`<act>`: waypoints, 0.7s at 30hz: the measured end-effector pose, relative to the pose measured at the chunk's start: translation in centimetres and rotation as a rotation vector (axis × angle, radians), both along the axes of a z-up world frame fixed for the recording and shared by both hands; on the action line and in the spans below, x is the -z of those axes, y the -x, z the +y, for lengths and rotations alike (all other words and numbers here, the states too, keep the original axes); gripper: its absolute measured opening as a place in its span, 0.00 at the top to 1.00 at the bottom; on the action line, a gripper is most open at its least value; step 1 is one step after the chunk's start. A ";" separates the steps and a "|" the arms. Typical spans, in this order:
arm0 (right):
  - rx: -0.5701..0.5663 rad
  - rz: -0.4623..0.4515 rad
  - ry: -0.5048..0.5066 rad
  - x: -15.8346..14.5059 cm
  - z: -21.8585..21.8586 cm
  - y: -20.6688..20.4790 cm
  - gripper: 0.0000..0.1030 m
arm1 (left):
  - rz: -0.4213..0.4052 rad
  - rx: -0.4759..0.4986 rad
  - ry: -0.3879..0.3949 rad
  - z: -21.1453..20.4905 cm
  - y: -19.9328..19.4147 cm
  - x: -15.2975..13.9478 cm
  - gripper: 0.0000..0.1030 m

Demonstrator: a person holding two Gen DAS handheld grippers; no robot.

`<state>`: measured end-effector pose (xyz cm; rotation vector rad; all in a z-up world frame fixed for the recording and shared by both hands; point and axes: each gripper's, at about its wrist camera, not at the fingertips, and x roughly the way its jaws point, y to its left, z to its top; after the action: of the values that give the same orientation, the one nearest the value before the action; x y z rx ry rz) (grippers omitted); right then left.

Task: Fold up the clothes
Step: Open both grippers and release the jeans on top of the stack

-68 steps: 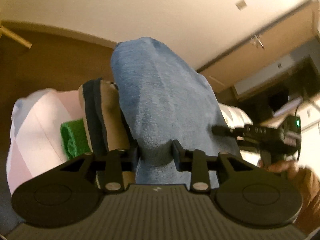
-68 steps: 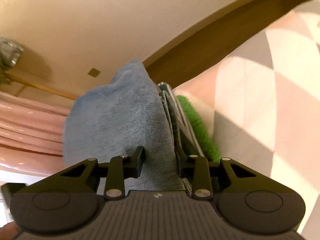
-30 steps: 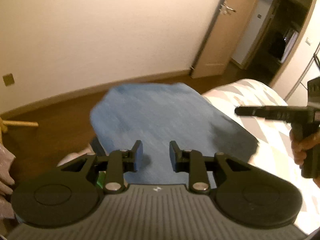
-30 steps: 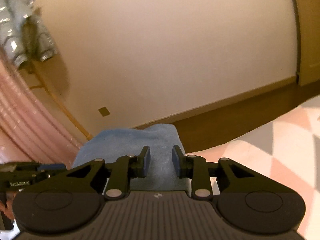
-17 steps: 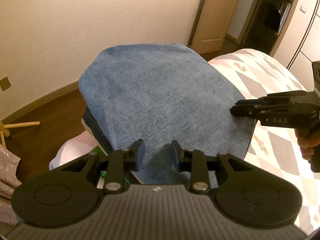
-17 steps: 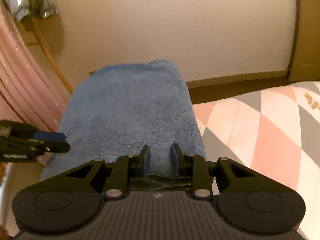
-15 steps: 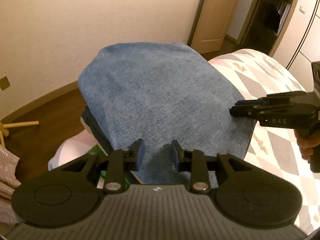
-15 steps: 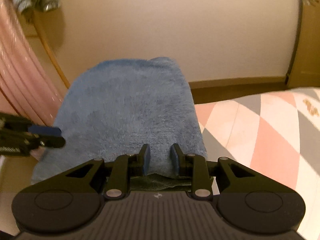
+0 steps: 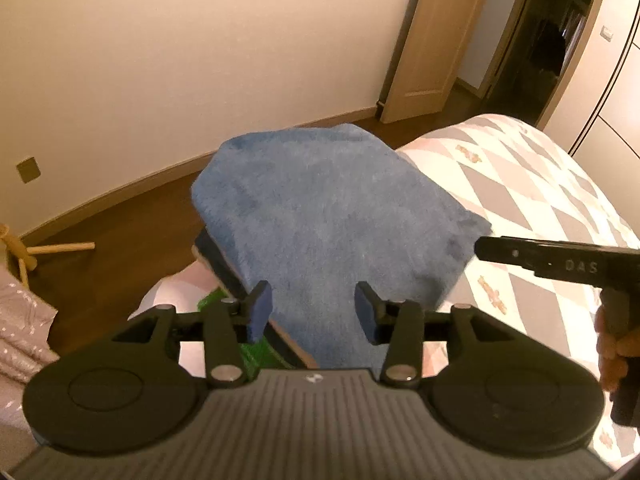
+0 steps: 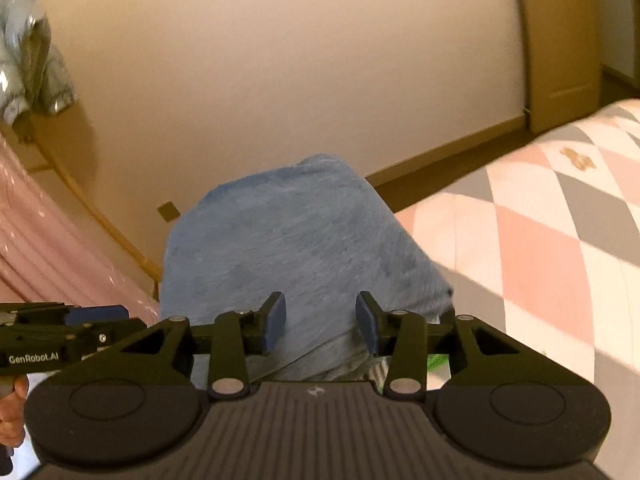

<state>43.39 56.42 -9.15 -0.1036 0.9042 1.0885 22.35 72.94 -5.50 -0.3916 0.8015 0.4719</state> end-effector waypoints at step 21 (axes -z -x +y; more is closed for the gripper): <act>0.102 -0.045 0.005 -6.0 -7.4 10.4 0.29 | 0.090 0.047 -0.016 -6.9 6.3 -3.4 0.36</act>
<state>32.96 48.98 -3.16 -0.0847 0.8633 0.9855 16.02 66.05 -2.05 -0.3378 0.8916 0.4544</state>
